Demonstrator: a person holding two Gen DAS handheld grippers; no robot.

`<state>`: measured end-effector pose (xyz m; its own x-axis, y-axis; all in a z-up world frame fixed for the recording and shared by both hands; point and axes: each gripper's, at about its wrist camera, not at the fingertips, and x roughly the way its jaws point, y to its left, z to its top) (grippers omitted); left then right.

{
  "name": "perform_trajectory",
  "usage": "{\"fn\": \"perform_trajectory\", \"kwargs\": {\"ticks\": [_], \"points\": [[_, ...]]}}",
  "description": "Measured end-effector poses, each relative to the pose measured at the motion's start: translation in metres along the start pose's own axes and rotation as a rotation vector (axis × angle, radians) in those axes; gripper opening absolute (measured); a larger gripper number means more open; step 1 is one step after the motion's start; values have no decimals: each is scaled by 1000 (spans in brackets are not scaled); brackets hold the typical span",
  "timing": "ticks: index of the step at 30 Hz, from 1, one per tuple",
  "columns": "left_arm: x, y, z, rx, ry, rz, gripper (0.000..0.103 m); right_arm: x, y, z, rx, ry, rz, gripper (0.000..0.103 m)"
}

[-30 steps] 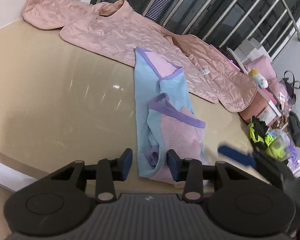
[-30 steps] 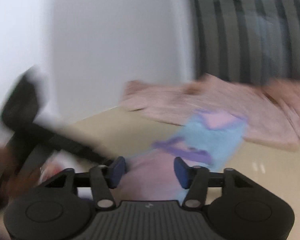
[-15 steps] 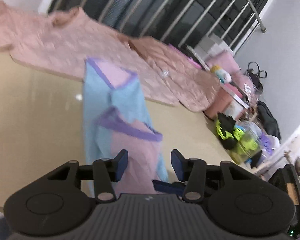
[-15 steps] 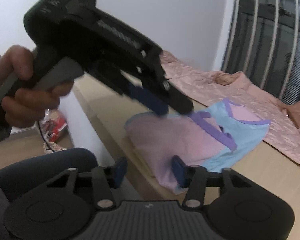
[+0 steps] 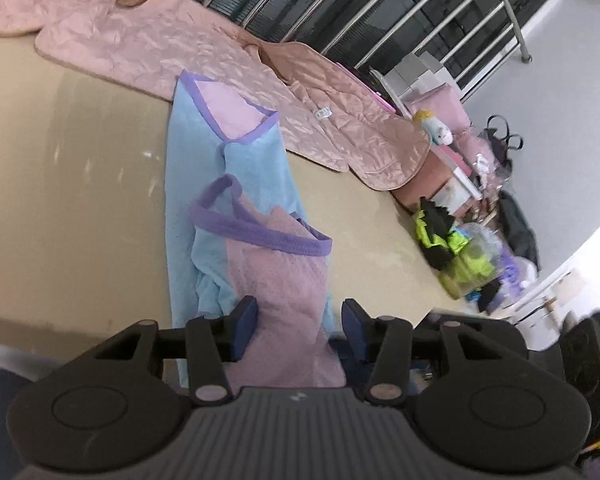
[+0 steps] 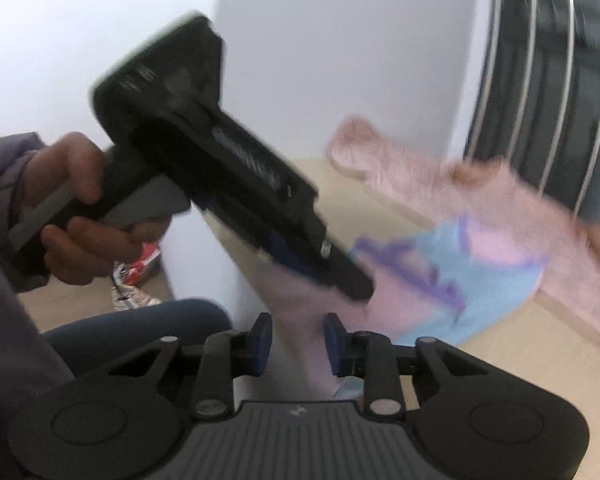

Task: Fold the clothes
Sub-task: 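Grasp the garment's pink end with the left gripper while the right gripper pinches beside it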

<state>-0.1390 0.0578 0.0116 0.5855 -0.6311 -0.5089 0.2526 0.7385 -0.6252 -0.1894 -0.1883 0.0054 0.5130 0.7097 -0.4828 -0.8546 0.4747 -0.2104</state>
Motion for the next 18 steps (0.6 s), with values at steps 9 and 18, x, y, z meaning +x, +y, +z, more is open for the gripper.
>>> {"fn": "perform_trajectory", "kwargs": {"ticks": [9,18], "points": [[6,10,18,-61,83,-33,49,36,28,-20,-390,70,-162,60],[-32,-70,-35,785,-100,141,100,16,-10,-9,-165,64,-69,9]]}}
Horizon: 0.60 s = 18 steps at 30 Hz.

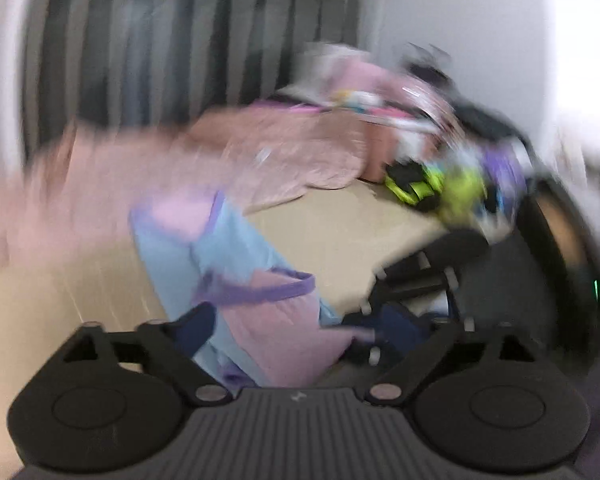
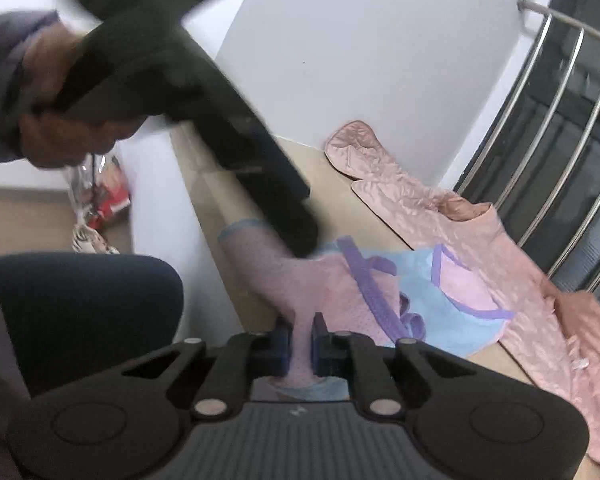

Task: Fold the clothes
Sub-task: 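Grasp the garment's pink end with the left gripper while the right gripper pinches beside it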

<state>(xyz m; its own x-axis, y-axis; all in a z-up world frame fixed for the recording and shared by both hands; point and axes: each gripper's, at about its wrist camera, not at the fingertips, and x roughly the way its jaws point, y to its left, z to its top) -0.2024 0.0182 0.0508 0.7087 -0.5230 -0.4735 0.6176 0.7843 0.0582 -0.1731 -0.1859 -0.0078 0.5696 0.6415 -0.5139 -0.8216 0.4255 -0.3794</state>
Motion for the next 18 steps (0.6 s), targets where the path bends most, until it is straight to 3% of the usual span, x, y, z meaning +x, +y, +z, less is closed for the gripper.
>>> {"fn": "perform_trajectory", "kwargs": {"ticks": [2,5,9,12,14,16,18], "points": [[0,-22,-7,174,24,4,102,-1,-10,-2,29,-1,20,9],[8,-46,-20,383,34,97,102,-4,-15,-3,43,10,43,7],[21,-55,-36,544,66,145,97,-7,-8,4,45,7,83,7],[25,-52,-44,601,77,129,75,-14,-9,8,40,4,111,7],[28,-48,-48,634,109,113,48,-20,-9,9,41,7,140,7],[27,-45,-48,639,122,91,37,-25,-6,10,36,21,175,7],[25,-40,-46,623,123,59,37,-27,-3,10,21,46,206,7]]}}
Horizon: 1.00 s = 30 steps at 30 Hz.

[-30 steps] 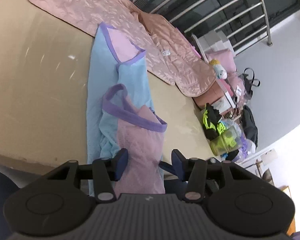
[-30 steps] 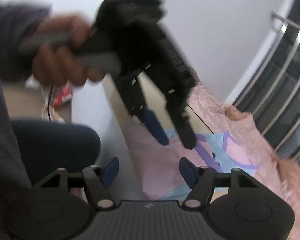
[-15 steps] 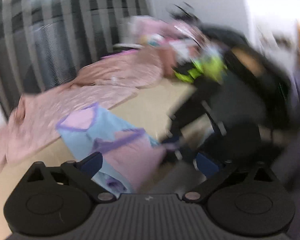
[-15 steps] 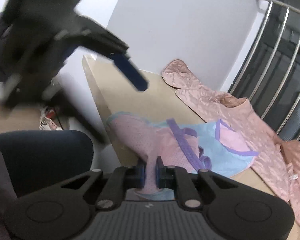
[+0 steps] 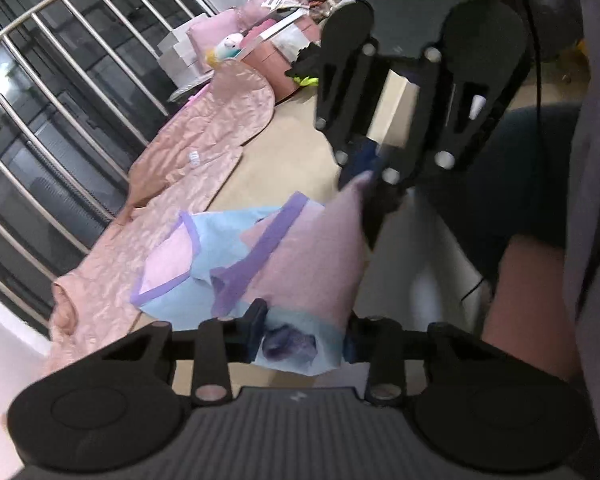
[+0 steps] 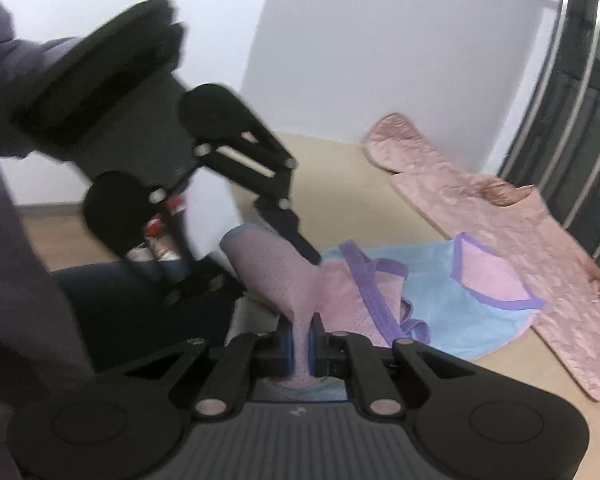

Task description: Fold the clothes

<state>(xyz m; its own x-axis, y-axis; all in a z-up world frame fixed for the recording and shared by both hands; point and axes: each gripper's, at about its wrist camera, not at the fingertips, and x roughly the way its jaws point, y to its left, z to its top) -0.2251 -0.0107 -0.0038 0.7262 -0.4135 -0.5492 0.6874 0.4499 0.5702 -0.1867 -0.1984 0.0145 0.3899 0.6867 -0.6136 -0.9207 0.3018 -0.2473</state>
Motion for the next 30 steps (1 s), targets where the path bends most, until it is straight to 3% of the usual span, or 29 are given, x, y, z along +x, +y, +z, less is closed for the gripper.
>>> {"fn": "perform_trajectory", "kwargs": {"ticks": [2,3,4,6,7,15,17,19,20,22,26,30], "points": [[-2,6,-1,-30,-11,-33,31,-2,8,-2,-45,23,-16,13],[-2,8,-2,-46,-14,-48,28,-3,13,-3,-72,22,-41,28],[-2,10,-2,-62,-13,-56,22,-4,17,-6,-100,10,-77,52],[-5,14,-3,-93,-18,-71,20,-4,25,-10,-157,-11,-145,77],[-6,15,-3,-103,-21,-76,20,-3,29,-13,-186,-17,-170,77],[-10,31,-4,-192,-28,-139,19,27,44,-43,-502,-31,-333,74],[-11,35,-5,-217,-27,-155,19,29,42,-41,-519,-53,-307,63],[-13,38,-6,-235,-11,-185,19,28,32,-33,-438,-44,-222,37],[-14,38,-7,-237,-2,-199,19,26,26,-29,-376,-43,-175,37],[-19,38,-9,-238,-5,-232,19,16,9,-23,-211,-64,-72,20],[-26,54,-14,-338,-38,-329,17,3,-29,-22,85,-83,136,15],[-30,81,-9,-455,-107,-391,15,-8,-56,-21,303,-135,263,12]]}}
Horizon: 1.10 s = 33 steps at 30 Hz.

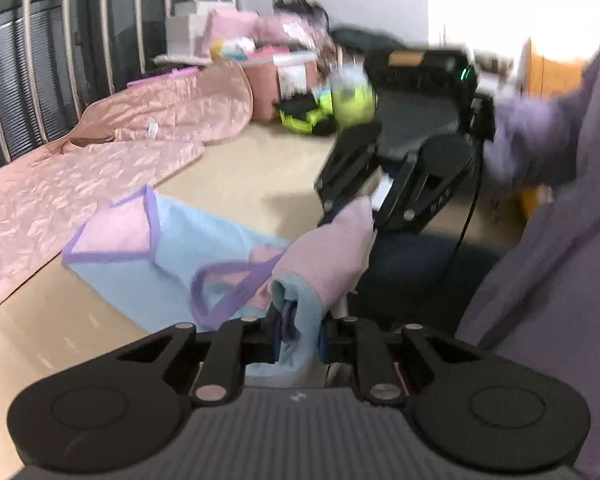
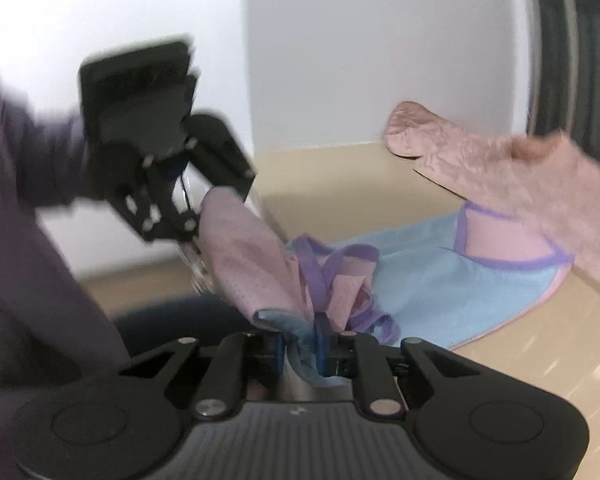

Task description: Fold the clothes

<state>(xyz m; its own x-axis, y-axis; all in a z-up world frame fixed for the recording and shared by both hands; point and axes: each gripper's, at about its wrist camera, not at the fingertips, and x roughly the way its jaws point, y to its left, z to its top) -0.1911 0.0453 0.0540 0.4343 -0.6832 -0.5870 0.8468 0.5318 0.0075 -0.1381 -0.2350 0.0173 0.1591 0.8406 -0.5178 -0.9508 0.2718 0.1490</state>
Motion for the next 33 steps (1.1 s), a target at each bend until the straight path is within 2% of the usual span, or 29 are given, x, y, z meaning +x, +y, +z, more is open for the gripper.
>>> {"fn": "perform_trajectory", "kwargs": {"ticks": [2,4,6,7,9,11,13,17,20,23,24,25,27,28,29,32,33], "points": [[-4,17,8,-81,-49,-23,15,-9,-13,3,89,-62,48,12],[0,40,13,-195,-60,-2,16,-13,-29,6,193,-106,76,12],[6,64,17,-315,-66,24,34,-11,-48,6,303,-111,69,17],[16,78,14,-399,-44,61,48,-9,-55,6,343,-107,34,35],[29,90,7,-491,-16,96,49,-2,-62,6,385,-80,-103,59],[38,96,1,-555,-13,133,49,2,-65,5,401,-87,-187,59],[39,98,-5,-622,-42,136,49,-6,-62,0,445,-135,-220,59],[38,96,-17,-726,-75,161,52,-26,-60,-11,540,-215,-251,59],[34,96,-20,-787,-101,202,56,-12,-68,-12,605,-238,-243,59],[32,94,-16,-808,-157,208,56,-9,-64,-15,633,-266,-240,58],[33,94,-15,-816,-163,204,56,-4,-65,-13,650,-262,-247,54],[37,95,-13,-819,-158,204,54,0,-67,-13,668,-257,-252,37],[42,94,-10,-821,-138,245,33,6,-71,-13,702,-251,-258,5],[43,94,-9,-827,-139,258,16,7,-72,-13,718,-249,-269,4],[41,93,-8,-842,-154,258,7,5,-70,-11,722,-256,-280,4],[30,82,4,-821,-209,291,7,-8,-60,0,698,-303,-281,4],[31,79,8,-796,-201,311,7,-12,-58,5,682,-312,-285,4]]}}
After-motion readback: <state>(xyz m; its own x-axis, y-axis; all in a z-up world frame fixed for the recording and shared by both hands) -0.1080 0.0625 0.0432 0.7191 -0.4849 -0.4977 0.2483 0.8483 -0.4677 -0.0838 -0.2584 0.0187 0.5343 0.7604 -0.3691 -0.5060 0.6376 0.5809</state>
